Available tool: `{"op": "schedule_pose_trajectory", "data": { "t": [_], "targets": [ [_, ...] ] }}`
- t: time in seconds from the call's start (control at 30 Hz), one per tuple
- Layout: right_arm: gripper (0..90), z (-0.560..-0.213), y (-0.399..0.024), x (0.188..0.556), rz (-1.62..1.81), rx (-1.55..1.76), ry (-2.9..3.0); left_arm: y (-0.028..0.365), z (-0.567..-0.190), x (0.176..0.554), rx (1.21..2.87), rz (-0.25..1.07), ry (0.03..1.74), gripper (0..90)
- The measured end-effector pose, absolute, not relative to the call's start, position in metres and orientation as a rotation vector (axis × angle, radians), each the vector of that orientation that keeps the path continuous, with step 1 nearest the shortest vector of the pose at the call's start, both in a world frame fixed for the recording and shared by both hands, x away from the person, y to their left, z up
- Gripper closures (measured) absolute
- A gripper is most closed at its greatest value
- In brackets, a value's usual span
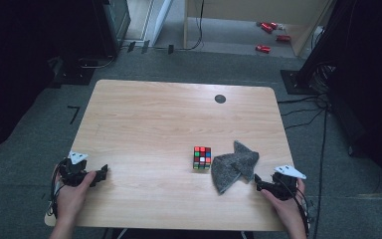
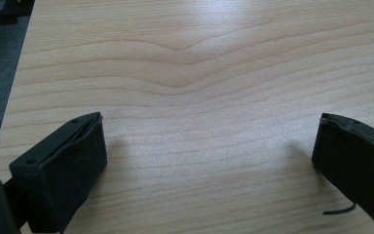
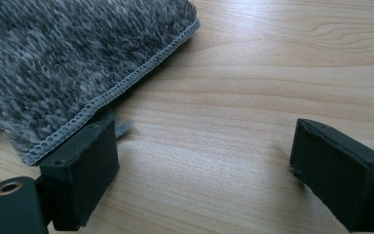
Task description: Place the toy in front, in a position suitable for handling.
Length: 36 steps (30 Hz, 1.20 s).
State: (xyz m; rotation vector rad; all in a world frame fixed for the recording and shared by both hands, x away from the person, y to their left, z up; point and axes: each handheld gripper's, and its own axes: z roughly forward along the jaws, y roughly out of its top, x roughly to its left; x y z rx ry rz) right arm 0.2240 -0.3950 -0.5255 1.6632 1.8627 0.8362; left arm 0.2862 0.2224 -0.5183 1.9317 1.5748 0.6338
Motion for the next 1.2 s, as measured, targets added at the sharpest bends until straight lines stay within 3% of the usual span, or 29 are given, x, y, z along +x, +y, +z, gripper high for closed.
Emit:
{"op": "schedule_pose_trajectory", "data": {
  "t": [0.47,0.77,1.2],
  "targets": [
    [13.3,-0.525,-0.395,0.224,0.844,1.651,1.867,0.202,-0.507,0.285,1.911,0.576,1.5,0.1],
    [16.4,-0.523,-0.391,0.219,0.832,1.642,1.856,0.156,-0.492,0.288,1.962,0.55,1.328,0.1],
    [18.8,-0.488,-0.372,0.22,0.959,1.563,1.824,0.107,-0.485,0.296,2.021,0.486,1.169,0.1]
  ]
}}
